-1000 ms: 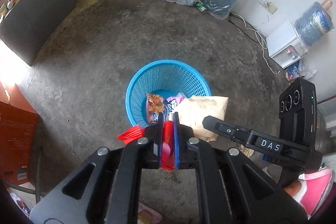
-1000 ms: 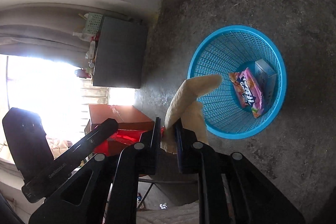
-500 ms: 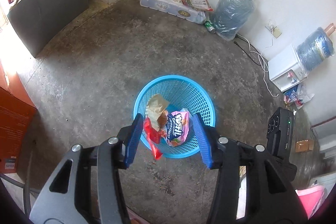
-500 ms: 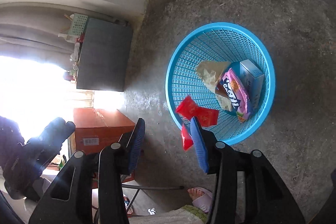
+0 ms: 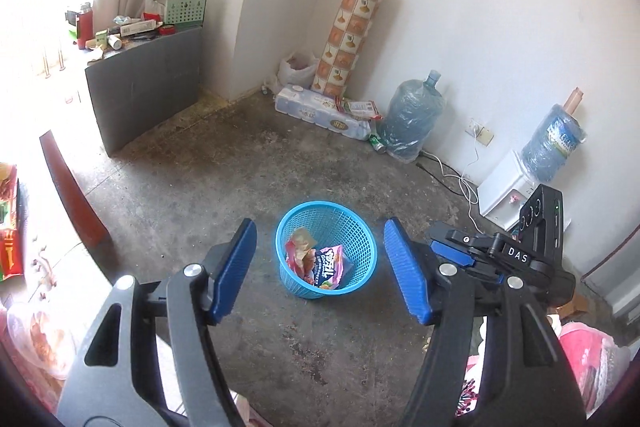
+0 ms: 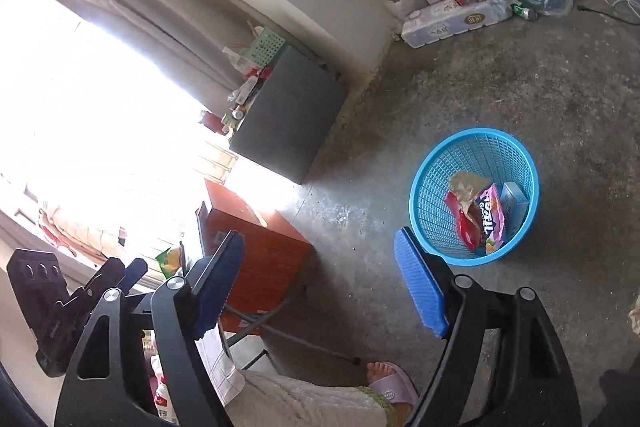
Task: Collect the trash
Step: 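Grasp the clear plastic dome with the right tool while the left tool grasps the pink-printed plastic bag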
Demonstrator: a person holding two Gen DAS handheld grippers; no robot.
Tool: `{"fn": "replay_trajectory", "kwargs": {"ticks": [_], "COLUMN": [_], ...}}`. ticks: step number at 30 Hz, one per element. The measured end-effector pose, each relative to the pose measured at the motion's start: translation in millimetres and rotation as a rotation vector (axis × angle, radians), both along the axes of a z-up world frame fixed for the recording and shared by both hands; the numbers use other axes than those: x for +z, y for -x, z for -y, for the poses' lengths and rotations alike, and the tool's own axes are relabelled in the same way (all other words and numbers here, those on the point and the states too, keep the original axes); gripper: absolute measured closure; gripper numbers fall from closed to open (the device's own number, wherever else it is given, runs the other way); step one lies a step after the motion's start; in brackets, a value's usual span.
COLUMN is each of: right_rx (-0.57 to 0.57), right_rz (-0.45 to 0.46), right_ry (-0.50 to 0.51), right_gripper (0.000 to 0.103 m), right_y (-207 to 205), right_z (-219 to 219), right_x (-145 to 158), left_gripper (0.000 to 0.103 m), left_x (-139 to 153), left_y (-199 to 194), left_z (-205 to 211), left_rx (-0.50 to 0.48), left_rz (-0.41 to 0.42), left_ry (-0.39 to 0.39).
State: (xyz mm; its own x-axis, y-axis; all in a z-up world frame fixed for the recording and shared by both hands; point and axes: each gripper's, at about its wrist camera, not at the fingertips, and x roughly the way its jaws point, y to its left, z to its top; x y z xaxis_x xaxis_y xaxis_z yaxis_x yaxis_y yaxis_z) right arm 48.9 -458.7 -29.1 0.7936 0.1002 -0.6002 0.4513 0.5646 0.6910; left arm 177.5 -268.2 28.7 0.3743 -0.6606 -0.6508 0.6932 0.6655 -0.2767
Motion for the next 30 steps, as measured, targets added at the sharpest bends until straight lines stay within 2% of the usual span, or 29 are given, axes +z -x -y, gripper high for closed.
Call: {"fn": "replay_trajectory", "kwargs": {"ticks": [5, 9, 13, 20, 23, 26, 30], "right_rx": [0.148, 0.270, 0.404, 0.610, 0.655, 0.683, 0.697], "right_rz": [0.005, -0.023, -0.034, -0.046, -0.049, -0.066, -0.090], "right_ry": [0.111, 0.196, 0.273, 0.322, 0.342, 0.395, 0.479], "right_gripper": [0.018, 0.016, 0.013, 0.011, 0.011, 0.011, 0.011], "right_y": [-13.4, -32.4, -58.7, -113.5, -140.7, -167.7, -199.0], "right_z": [-64.0, -117.5, -176.2, -273.9, -309.2, -338.5, -366.4], "right_x": [41.7, 62.0, 75.2, 76.2, 72.6, 65.1, 50.2], "left_gripper": [0.040, 0.034, 0.033, 0.032, 0.032, 0.032, 0.032], "left_x": [12.1, 16.0, 14.2, 8.2, -0.3, -9.4, -18.2], "left_y": [28.8, 45.9, 62.8, 84.3, 81.9, 81.6, 81.7], "left_z": [-79.6, -152.3, -225.9, -344.3, -378.7, -401.8, -417.1], "left_rx": [0.087, 0.175, 0.293, 0.508, 0.584, 0.624, 0.623], "left_rz": [0.056, 0.075, 0.079, 0.088, 0.052, 0.017, -0.007], "left_ry": [-0.009, 0.006, 0.015, 0.005, 0.036, 0.060, 0.070]}}
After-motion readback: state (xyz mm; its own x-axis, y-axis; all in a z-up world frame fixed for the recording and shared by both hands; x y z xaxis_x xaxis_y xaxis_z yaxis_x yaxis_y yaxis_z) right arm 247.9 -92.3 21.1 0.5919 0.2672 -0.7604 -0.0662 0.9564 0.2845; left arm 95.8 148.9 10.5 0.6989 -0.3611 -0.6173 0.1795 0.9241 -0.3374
